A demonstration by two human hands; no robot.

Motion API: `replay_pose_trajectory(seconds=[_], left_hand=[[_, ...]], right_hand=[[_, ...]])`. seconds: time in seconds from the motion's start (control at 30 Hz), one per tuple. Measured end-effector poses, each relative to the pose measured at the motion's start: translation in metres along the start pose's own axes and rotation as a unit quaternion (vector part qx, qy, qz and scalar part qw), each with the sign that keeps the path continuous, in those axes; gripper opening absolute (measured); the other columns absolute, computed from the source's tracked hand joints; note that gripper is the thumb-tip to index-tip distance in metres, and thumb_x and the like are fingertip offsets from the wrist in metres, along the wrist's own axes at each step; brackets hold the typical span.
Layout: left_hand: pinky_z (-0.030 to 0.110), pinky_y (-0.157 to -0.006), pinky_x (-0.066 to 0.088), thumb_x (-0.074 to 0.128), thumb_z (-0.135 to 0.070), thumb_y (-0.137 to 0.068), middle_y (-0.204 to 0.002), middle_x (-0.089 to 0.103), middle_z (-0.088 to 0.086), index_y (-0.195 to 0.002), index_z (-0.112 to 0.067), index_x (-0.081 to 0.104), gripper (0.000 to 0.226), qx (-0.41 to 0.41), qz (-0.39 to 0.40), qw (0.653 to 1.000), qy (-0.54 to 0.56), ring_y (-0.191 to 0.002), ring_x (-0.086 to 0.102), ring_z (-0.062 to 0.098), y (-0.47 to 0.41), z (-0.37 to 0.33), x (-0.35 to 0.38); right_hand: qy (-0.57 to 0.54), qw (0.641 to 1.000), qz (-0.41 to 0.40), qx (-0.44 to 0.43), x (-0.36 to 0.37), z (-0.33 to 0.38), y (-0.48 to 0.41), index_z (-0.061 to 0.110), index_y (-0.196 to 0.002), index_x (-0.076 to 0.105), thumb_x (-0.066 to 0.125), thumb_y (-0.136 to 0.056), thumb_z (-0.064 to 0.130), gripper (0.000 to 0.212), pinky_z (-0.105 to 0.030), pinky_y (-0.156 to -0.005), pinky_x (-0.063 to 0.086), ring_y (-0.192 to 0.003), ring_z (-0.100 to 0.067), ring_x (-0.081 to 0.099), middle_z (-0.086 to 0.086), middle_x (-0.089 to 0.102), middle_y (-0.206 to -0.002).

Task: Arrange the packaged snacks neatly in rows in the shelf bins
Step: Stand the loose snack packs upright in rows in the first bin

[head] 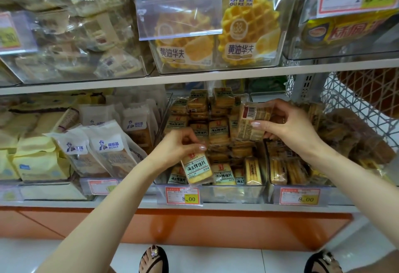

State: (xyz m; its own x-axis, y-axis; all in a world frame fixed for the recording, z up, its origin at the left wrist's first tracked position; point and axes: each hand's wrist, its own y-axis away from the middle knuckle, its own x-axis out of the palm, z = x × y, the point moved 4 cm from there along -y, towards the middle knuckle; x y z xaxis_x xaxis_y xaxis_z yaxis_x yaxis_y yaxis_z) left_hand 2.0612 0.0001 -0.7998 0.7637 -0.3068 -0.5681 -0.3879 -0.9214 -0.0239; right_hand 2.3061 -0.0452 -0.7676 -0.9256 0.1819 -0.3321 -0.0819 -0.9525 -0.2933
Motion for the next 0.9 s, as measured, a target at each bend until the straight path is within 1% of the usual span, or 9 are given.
replay_pose_trajectory(seconds=[0.07,0.13,0.23,0.33,0.43,0.53,0.63,0.8,0.9], left_hand=[[0.045,-0.082,0.054,0.072,-0.019,-0.078,-0.095,0.072,0.007,-0.08,-0.01,0.061,0.014,0.027,0.024,0.999,-0.039,-0.089,0.068,0.02,0.001,-0.002,0.009],[0.047,-0.083,0.052,0.071,-0.02,-0.079,-0.097,0.072,0.005,-0.081,-0.009,0.061,0.015,0.041,0.008,0.998,-0.045,-0.092,0.067,0.02,-0.001,-0.005,0.008],[0.041,-0.083,0.054,0.069,-0.016,-0.08,-0.096,0.071,-0.002,-0.079,-0.011,0.061,0.01,0.039,-0.028,0.998,-0.041,-0.09,0.066,0.014,-0.004,-0.008,-0.002],[0.037,-0.081,0.053,0.068,-0.018,-0.082,-0.092,0.07,0.001,-0.078,-0.014,0.062,0.008,0.037,0.035,0.996,-0.079,-0.087,0.065,0.014,-0.004,-0.003,0.005],[0.028,-0.081,0.049,0.066,-0.021,-0.084,-0.093,0.069,-0.005,-0.085,-0.016,0.067,0.005,0.06,0.063,0.99,-0.111,-0.088,0.063,0.007,-0.005,-0.001,0.016],[0.029,-0.087,0.044,0.063,-0.031,-0.085,-0.108,0.058,-0.005,-0.097,-0.021,0.07,0.017,0.105,0.083,0.954,-0.267,-0.1,0.053,0.008,-0.005,0.001,0.024],[0.026,-0.083,0.039,0.064,-0.038,-0.084,-0.101,0.05,-0.007,-0.1,-0.025,0.071,0.022,0.112,0.142,0.919,-0.351,-0.098,0.045,0.009,0.003,0.007,0.033],[0.032,-0.086,0.047,0.056,-0.007,-0.085,-0.117,0.061,-0.003,-0.112,-0.022,0.061,0.031,0.076,0.072,0.917,-0.385,-0.108,0.056,0.019,0.011,0.026,0.008],[0.036,-0.084,0.05,0.053,-0.002,-0.083,-0.119,0.061,-0.004,-0.113,-0.023,0.061,0.038,0.087,0.056,0.901,-0.421,-0.109,0.058,0.021,0.015,0.032,0.003]], right_hand=[[0.004,1.0,-0.002,0.0,0.0,-0.001,0.0,0.02,-0.104,0.059,0.074,-0.075,0.02,0.032,-0.015,-0.052,0.049,-0.059,-0.006,0.063,0.004,0.068,-0.093],[0.005,1.0,-0.004,-0.002,-0.001,0.0,0.0,0.019,-0.104,0.059,0.074,-0.075,0.021,0.033,-0.016,-0.052,0.049,-0.06,-0.007,0.063,0.005,0.068,-0.093],[0.003,1.0,-0.005,-0.01,-0.001,0.001,0.0,0.019,-0.103,0.059,0.074,-0.074,0.02,0.032,-0.014,-0.051,0.048,-0.061,-0.003,0.063,0.005,0.067,-0.093],[-0.002,1.0,-0.001,-0.012,-0.001,0.002,0.0,0.022,-0.1,0.059,0.074,-0.075,0.018,0.029,-0.014,-0.05,0.047,-0.063,0.0,0.062,0.005,0.067,-0.094],[0.005,1.0,0.002,-0.014,-0.001,0.001,0.001,0.023,-0.1,0.059,0.074,-0.074,0.021,0.029,-0.018,-0.054,0.051,-0.071,-0.008,0.065,0.005,0.068,-0.096],[0.005,1.0,0.001,-0.017,-0.001,0.0,0.001,0.019,-0.102,0.06,0.074,-0.075,0.021,0.031,-0.017,-0.055,0.052,-0.077,-0.011,0.065,0.004,0.068,-0.096],[0.005,1.0,0.003,-0.019,-0.002,0.0,0.001,0.017,-0.103,0.06,0.074,-0.075,0.02,0.032,-0.017,-0.055,0.051,-0.077,-0.01,0.064,0.005,0.068,-0.095],[0.005,1.0,0.004,-0.017,-0.003,0.001,0.001,0.019,-0.102,0.059,0.074,-0.074,0.02,0.031,-0.017,-0.056,0.052,-0.077,-0.007,0.065,0.006,0.067,-0.095],[0.011,1.0,0.002,-0.014,-0.004,-0.001,0.001,0.019,-0.103,0.06,0.075,-0.074,0.022,0.033,-0.02,-0.058,0.054,-0.079,-0.01,0.065,0.005,0.068,-0.096]])
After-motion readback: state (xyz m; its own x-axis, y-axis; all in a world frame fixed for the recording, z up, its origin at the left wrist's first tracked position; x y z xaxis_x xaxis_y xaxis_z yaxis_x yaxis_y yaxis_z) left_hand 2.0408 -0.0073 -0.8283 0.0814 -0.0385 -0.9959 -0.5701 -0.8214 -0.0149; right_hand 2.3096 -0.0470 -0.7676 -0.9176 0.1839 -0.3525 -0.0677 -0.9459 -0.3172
